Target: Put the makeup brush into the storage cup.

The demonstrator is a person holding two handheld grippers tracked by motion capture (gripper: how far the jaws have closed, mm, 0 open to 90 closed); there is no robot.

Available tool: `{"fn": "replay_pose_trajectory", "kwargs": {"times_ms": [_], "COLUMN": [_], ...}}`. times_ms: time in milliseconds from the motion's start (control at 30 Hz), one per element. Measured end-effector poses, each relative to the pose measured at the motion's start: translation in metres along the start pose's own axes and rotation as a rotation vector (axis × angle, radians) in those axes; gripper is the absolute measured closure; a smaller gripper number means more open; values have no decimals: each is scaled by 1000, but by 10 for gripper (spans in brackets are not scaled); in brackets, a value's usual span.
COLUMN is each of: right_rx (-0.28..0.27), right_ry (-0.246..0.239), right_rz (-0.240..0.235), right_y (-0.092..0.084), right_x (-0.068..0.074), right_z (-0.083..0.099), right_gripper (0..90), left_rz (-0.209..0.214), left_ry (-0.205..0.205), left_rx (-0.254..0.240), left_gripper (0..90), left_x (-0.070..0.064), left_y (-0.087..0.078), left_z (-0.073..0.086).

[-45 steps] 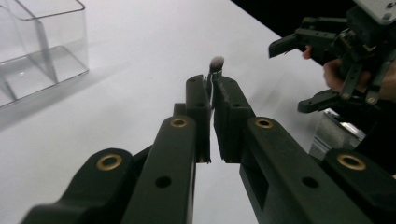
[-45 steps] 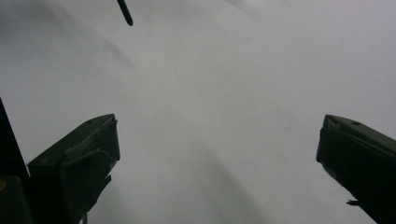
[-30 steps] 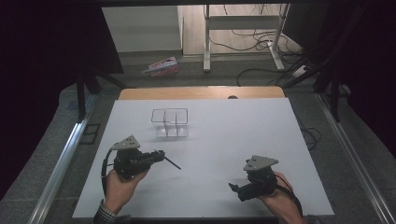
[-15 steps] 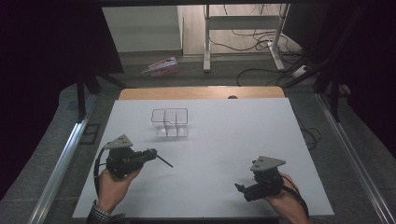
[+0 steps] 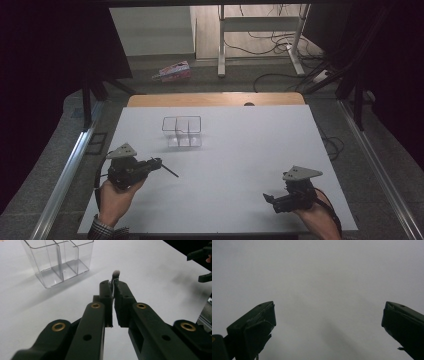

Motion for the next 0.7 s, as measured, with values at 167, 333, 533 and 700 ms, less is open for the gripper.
{"fn": "replay_pose_trajectory", "kwargs": {"times_ms": [167,333,533,700], "right_rx": [5,12,22,17], "right_ry": [7,9,7,11], "right_rz": [11,20,23,26], "right_y": [-2,-2,-2,-4], "right_x": [-4,-6,-7,-8], "right_z": [4,7,10,11], "right_gripper": [0,0,0,0], "left_rz": [-14,-30,-51,-65], "left_ry": [2,4,5,22], "left_rx": [3,0,-4,-5], "left_gripper": [854,854,854,854], "left_x": [3,7,12,14], "left_y": [0,-4,-6,-6], "left_z": [0,-2,-4,-11]}}
Point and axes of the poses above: each handheld gripper's, and its own axes: y roughly forward along the jaws, z roughly out of its underside, x roughly to its left, the point moved 3 cm from there along y, roughly forward along the jaws, and after that the axes turned 4 degrees about x, right-handed, at the moved point
